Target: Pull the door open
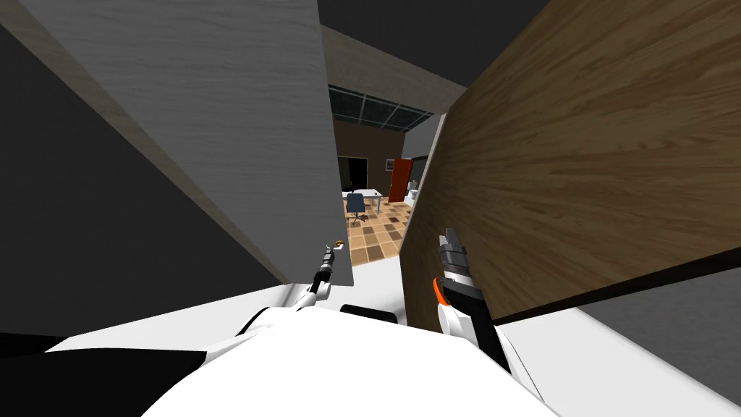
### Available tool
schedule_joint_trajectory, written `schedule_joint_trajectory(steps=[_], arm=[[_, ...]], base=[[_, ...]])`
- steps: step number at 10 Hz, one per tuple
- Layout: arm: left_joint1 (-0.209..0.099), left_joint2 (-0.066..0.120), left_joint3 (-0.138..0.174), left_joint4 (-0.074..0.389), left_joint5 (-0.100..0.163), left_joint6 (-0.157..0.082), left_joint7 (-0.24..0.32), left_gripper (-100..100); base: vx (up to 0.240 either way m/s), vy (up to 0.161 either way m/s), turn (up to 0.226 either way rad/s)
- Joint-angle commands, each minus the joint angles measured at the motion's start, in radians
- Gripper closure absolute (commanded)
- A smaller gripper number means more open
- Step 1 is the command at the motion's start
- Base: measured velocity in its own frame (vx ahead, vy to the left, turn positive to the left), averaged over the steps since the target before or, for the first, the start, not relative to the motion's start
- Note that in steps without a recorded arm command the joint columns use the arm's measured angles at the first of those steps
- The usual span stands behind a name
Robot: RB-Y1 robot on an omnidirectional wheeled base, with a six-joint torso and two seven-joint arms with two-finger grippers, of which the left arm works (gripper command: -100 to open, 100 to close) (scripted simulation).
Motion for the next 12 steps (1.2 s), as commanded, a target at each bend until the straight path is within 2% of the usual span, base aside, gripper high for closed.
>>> schedule_joint_trajectory(steps=[1,2,3,5,10,11,12], arm=[[0.043,0.011,0.006,-0.05,-0.013,0.023,0.017,100],[0.048,0.023,0.007,-0.067,-0.038,0.021,0.046,100],[0.048,0.023,0.007,-0.067,-0.038,0.021,0.046,100],[0.056,0.045,0.009,-0.064,-0.084,0.017,0.1,100],[0.069,0.08,0.012,-0.061,-0.157,0.01,0.186,100],[0.068,0.078,0.013,-0.063,-0.147,0.014,0.174,100],[0.083,0.098,0.008,-0.059,-0.154,-0.002,0.201,100]], base=[[-0.042,0.024,-0.078],[-0.04,0.028,-0.104],[-0.032,0.021,-0.067],[-0.033,0.026,-0.142],[-0.026,-0.012,-0.109],[0.004,-0.029,0.008],[-0.112,-0.011,-0.216]])
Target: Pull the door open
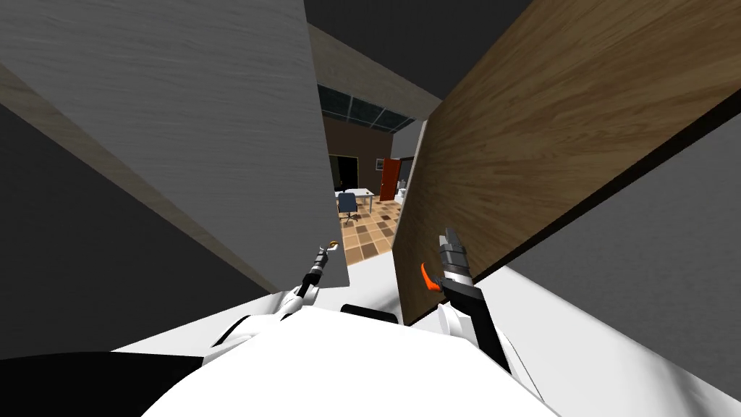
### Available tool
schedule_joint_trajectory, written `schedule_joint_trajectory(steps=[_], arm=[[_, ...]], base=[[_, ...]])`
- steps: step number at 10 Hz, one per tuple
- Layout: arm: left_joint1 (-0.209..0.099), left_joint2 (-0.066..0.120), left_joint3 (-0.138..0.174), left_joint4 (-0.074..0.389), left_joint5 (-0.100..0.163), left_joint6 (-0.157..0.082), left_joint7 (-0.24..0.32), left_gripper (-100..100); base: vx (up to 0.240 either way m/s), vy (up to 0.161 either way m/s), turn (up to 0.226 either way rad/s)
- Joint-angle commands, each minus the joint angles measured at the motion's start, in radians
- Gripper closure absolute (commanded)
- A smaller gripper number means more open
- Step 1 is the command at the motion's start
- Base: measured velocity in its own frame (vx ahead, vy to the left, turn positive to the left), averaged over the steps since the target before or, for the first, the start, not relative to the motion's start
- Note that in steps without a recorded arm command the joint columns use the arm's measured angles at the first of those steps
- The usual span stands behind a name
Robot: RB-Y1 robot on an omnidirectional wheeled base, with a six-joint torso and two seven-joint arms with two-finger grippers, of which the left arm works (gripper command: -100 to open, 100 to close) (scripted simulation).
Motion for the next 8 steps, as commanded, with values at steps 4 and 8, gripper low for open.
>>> schedule_joint_trajectory(steps=[4,8], arm=[[0.046,0.038,-0.024,-0.006,-0.018,-0.041,0.065,100],[0.074,0.074,-0.038,0.003,-0.029,-0.076,0.113,100]], base=[[-0.159,-0.031,-0.133],[-0.153,0.012,-0.121]])
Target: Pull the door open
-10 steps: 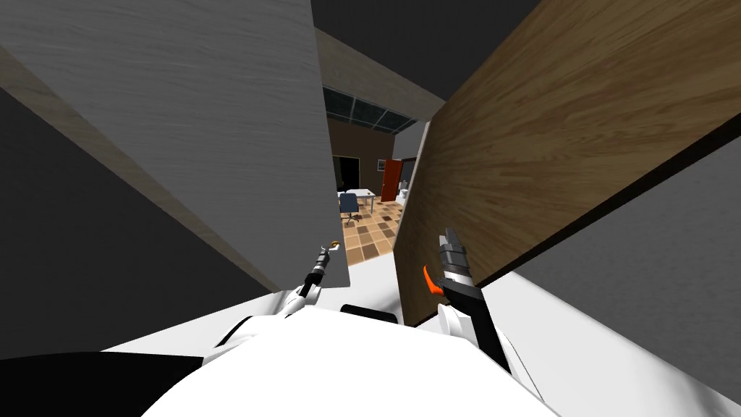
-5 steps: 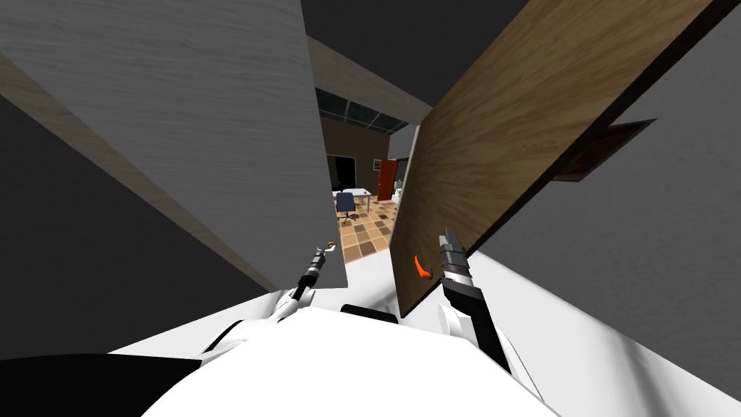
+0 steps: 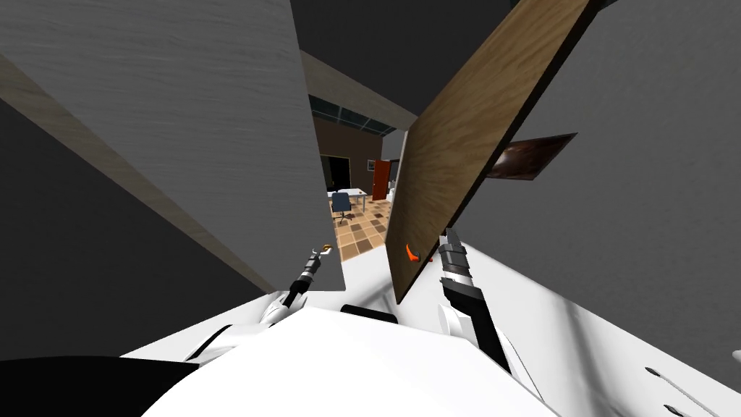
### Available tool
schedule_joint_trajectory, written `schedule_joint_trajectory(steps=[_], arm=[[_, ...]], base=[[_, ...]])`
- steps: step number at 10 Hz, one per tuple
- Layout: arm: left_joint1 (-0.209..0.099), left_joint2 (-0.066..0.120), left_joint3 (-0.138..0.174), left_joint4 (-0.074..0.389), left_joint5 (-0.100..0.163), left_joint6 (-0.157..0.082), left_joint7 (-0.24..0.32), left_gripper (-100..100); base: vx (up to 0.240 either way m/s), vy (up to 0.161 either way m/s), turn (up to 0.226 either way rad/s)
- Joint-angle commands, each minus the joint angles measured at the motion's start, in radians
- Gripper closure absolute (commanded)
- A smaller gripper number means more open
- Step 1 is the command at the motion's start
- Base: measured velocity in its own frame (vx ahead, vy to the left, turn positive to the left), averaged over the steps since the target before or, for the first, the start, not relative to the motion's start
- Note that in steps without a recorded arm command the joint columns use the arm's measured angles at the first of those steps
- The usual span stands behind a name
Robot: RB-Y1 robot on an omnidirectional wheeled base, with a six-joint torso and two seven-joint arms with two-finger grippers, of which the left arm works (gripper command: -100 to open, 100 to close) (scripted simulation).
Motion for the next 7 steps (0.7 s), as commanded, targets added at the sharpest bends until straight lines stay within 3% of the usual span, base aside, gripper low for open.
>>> schedule_joint_trajectory(steps=[1,2,3,4,6,7], arm=[[0.016,0.011,-0.016,-0.009,-0.011,-0.016,0.029,100],[0.025,0.022,-0.02,-0.006,-0.014,-0.027,0.044,100],[0.007,0.023,-0.011,0.017,-0.008,-0.025,0.03,100],[0.023,0.036,-0.027,0.02,-0.025,-0.055,0.057,100],[0.04,0.049,-0.043,0.019,-0.043,-0.084,0.082,100],[0.04,0.049,-0.043,0.019,-0.043,-0.084,0.082,100]], base=[[-0.111,0.034,-0.125],[-0.135,0.04,-0.155],[-0.059,0.023,-0.024],[-0.159,0.024,-0.104],[-0.239,0.058,-0.108],[-0.166,0.031,-0.023]])
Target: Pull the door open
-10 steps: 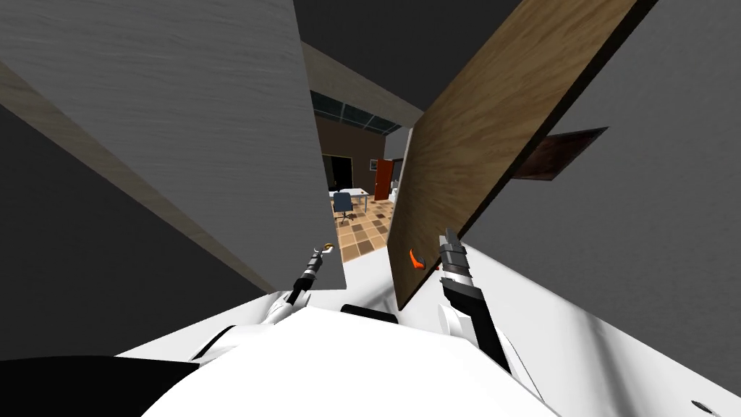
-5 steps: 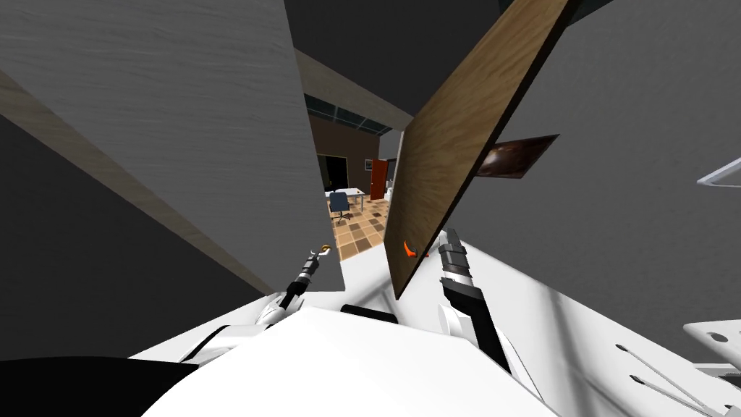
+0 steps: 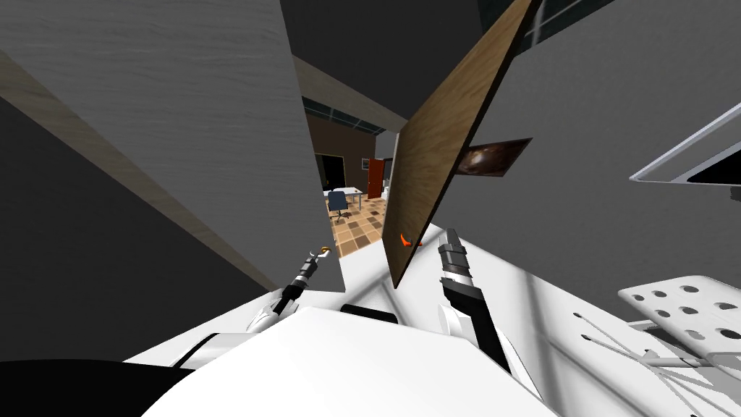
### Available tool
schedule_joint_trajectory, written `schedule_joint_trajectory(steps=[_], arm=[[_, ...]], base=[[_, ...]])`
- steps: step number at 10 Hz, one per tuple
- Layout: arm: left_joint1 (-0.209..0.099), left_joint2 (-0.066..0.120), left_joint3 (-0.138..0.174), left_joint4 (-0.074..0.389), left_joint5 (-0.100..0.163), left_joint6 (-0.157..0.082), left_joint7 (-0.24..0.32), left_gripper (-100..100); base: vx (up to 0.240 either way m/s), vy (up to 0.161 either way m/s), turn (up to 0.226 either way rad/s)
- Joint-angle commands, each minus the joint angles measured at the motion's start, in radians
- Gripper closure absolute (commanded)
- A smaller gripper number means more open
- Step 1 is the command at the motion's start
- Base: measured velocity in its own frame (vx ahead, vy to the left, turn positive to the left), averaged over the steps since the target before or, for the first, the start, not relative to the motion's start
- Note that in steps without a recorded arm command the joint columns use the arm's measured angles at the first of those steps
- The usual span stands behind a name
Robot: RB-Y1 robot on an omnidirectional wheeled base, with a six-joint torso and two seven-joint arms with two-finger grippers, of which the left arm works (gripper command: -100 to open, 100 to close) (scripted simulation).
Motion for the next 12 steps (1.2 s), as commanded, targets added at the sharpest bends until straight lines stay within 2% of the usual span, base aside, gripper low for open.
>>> schedule_joint_trajectory(steps=[1,4,6,7,8,9,11,12], arm=[[-0.015,0.001,-0.004,0.037,-0.003,-0.024,0.002,100],[0.012,0.022,-0.031,0.034,-0.033,-0.072,0.044,100],[0.0,0.024,-0.028,0.052,-0.03,-0.078,0.04,100],[0.023,0.034,-0.032,0.056,-0.04,-0.108,0.055,100],[0.023,0.034,-0.032,0.056,-0.04,-0.108,0.055,100],[0.038,0.044,-0.035,0.061,-0.046,-0.134,0.066,100],[0.038,0.044,-0.035,0.061,-0.046,-0.134,0.066,100],[0.05,0.05,-0.036,0.064,-0.051,-0.153,0.074,100]], base=[[-0.066,-0.006,0.025],[-0.136,0.063,-0.092],[-0.086,0.024,-0.016],[-0.162,0.059,-0.225],[-0.189,0.056,-0.141],[-0.17,0.046,-0.158],[-0.106,0.016,-0.015],[-0.093,0.028,-0.088]])
